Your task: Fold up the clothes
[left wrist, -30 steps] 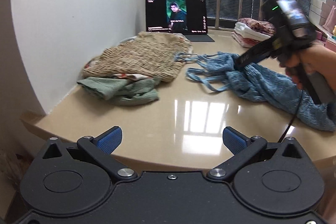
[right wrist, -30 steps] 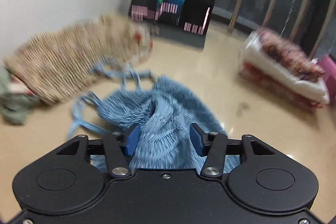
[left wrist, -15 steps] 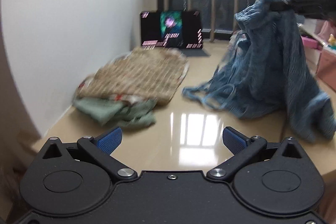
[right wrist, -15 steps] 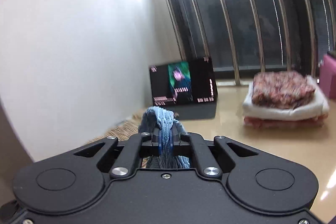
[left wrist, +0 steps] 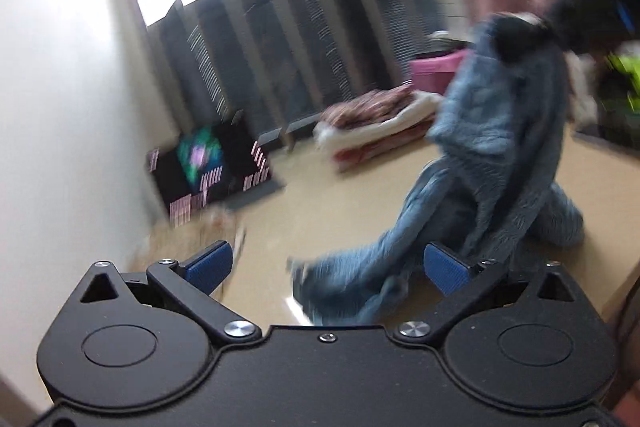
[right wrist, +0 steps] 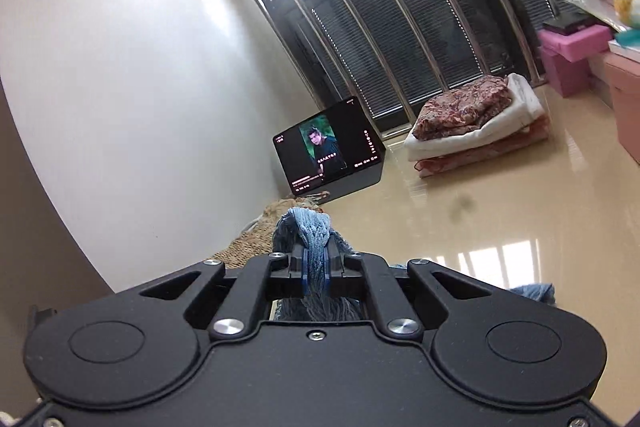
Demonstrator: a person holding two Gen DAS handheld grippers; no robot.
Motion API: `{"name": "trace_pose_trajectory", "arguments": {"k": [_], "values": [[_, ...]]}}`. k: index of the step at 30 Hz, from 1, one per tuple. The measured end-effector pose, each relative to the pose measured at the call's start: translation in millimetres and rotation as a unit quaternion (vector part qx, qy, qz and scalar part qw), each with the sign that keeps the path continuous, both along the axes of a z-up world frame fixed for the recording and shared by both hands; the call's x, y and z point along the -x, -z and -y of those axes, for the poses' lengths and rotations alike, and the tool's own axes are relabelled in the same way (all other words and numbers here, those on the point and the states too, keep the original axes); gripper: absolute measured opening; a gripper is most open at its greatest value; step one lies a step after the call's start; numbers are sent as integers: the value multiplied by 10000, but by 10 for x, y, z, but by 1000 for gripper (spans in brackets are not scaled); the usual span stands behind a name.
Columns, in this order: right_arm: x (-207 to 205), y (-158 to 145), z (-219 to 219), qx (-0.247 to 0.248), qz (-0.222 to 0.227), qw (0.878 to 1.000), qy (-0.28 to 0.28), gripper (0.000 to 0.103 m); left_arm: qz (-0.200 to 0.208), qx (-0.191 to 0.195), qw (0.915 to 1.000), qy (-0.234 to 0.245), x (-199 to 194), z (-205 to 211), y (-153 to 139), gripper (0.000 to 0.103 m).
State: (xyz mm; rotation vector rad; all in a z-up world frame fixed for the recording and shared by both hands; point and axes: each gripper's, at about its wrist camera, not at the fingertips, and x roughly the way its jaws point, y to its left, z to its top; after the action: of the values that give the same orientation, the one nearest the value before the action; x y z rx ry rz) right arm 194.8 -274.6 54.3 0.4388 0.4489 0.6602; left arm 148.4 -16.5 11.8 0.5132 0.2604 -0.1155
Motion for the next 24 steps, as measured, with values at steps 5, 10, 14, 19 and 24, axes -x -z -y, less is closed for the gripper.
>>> {"name": "trace_pose_trajectory", "arguments": {"k": [5, 10, 14, 19, 24], "values": [[80, 59, 23, -72, 23, 9999, -75, 6, 977, -1524, 9815, 623, -63, 446, 180, 103], [144, 116, 71, -103, 15, 9999, -96, 7, 1584, -2524, 9469, 1205, -27, 682, 358, 86], [131, 187, 107, -96, -75, 9999, -77, 7, 1764, -2994, 9240, 1596, -39, 792, 393, 40], [96, 263, 136, -92, -169, 9998, 19, 9, 1366, -2737, 9295, 2060, -119, 794, 315, 15], [80, 345, 159, -56, -250, 9997, 51, 11, 1518, -2430, 9331, 2172, -70, 804, 278, 8]]}}
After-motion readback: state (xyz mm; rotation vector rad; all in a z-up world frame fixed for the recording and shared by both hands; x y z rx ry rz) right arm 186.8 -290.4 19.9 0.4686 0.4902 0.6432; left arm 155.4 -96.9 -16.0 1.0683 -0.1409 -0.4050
